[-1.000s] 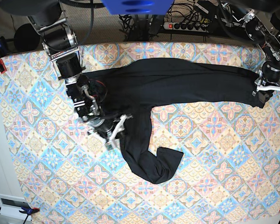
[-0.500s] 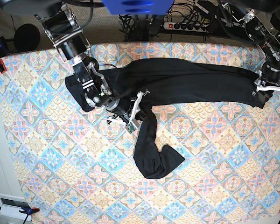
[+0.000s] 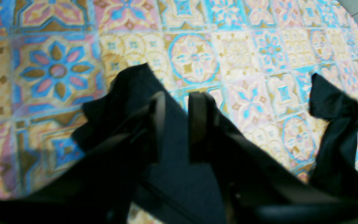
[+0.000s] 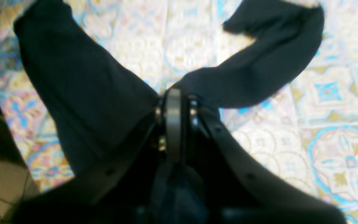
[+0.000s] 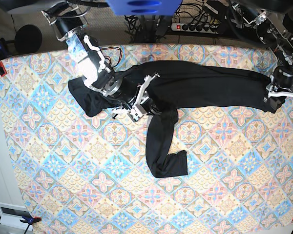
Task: Layout the t-shirt on the table in an organized manner, then fold the t-shirt properly
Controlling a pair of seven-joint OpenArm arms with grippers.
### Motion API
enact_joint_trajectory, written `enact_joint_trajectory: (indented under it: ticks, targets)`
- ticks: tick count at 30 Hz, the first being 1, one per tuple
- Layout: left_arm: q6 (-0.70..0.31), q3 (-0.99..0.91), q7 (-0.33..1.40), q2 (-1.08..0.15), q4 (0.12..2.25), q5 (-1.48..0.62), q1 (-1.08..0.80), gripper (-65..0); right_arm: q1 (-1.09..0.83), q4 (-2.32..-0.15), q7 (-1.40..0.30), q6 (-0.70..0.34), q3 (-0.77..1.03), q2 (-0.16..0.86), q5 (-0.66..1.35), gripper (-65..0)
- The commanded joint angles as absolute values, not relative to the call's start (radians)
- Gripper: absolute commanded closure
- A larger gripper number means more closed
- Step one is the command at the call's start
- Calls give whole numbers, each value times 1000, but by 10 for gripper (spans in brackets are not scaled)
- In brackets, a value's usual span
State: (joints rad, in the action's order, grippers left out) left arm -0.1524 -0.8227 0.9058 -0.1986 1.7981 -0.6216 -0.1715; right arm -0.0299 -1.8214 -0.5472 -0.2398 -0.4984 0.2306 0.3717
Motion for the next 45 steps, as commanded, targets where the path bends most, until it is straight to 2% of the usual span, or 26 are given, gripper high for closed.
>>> enact_joint_trajectory:
  ticks: [1,13,20,24,27,31,38,45]
  targets:
    - [-159,-820,889,-211,1813,-633,-165,-136,-38,-1854,-526,-246,-499,231,383,-8]
    - [-157,-820,889,-211,1813,-639,-163,-136,-189,-1894,-526,-246,-510,231,383,-8]
    - [-157,-817,889,-211,1813,-639,-163,-136,-183,-1893,-526,-246,-627,231,383,-12]
    - [-156,-754,889,-213,1816,-639,-163,-136,-179,-1885,-539,-246,-630,231,383,-67]
    - [-156,-722,889,-213,1817,-641,-154,-136,-150,-1883,-625,-246,-630,231,383,-132]
    - [-154,-639,951,-213,1817,-634,-102,-136,-137,-1888,-651,-246,-616,239,383,-190]
    - [-153,-549,1040,-156,1778,-602,68,-136,-145,-1902,-611,-246,-516,246,383,-196]
    - [-153,-401,1033,-65,1529,-492,254,-137,-148,-1926,-585,-246,-426,249,384,-195]
